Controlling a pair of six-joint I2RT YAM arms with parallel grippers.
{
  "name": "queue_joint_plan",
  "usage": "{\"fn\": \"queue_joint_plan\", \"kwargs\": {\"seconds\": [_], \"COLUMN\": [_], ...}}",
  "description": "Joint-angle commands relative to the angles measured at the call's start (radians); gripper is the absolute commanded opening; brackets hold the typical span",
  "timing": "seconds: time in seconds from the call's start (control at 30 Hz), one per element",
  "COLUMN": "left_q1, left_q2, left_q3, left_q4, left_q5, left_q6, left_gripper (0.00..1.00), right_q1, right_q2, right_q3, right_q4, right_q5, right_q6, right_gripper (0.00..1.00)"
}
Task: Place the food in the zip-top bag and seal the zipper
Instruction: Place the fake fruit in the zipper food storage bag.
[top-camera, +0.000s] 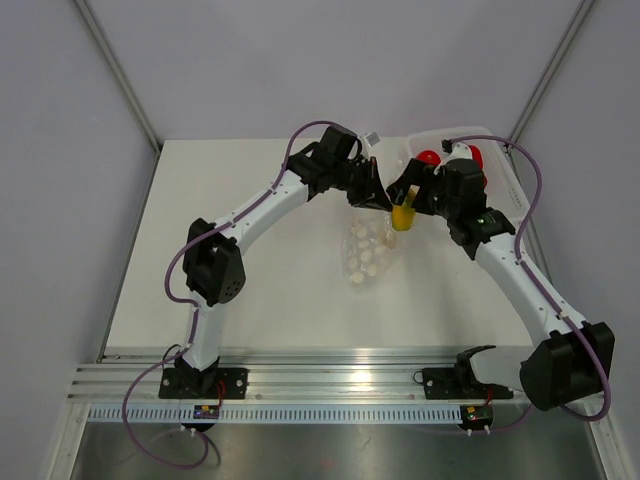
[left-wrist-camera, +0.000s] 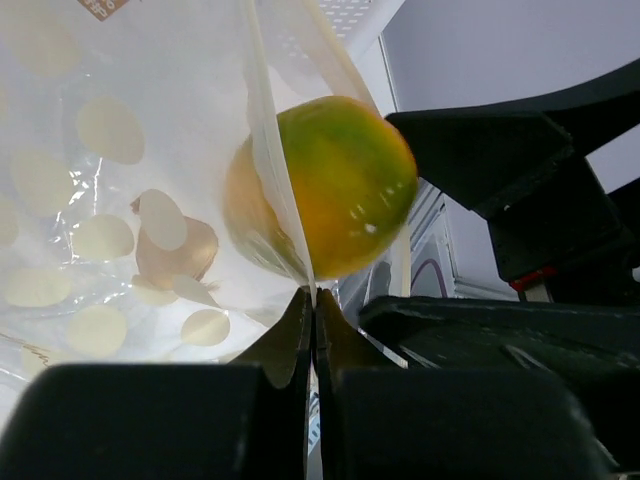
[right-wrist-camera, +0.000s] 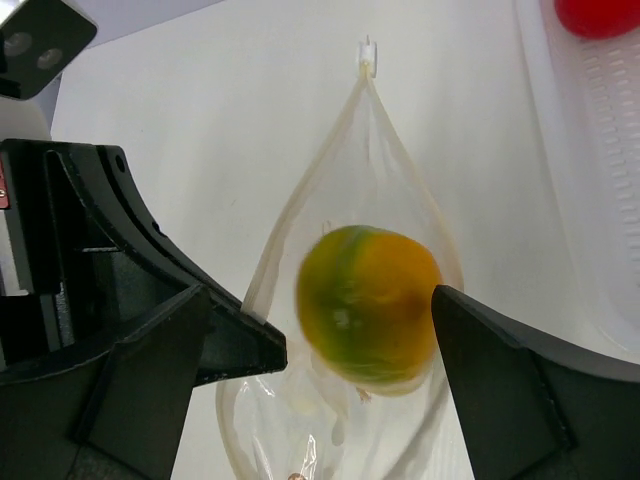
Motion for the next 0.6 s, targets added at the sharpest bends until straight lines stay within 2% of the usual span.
{"fn": "queue_joint_plan", "kwargs": {"seconds": [0.0,0.17,0.37,0.47,0.5,0.57], "left_q1": [-0.006,-0.003,-0.001,0.002,0.005,0.009], "left_q2": [-0.061,-0.075,-0.084,-0.093,-0.1,-0.124], "left_q3": [0.002,-0.013,-0.01,-0.015,-0.025,-0.044], "left_q4": [0.055,0.044,0.009,-0.018,-0.025,-0.034], "left_q5": [0.036,0.022,0.001,-0.016,-0.024,-0.048], "left_q6": [-0.012,0.006,0.038,0.058,0.064,0.083], "left_gripper": [0.0,0.0,0.0,0.0,0.0,0.0], "right_q1": [0.013,0.011,-0.009,-0.126,-0.204,-0.278], "right_q2": [-0.067,-0.087,-0.023,0.043,0.061,0.119], "right_q3": [0.053,0.095,0.165,0.221,0.231,0.242], "right_q4": [-0.014,-0.067,-0.137,-0.191,-0.192,-0.174], "right_q5": [0.05,0.195,0.352,0.369,0.349,0.271], "right_q6": [-0.038,-0.101,-0.173,-0.12,-0.097,-0.081], "right_gripper": [0.99,0.97,0.93,0.87,0.87,0.86]}}
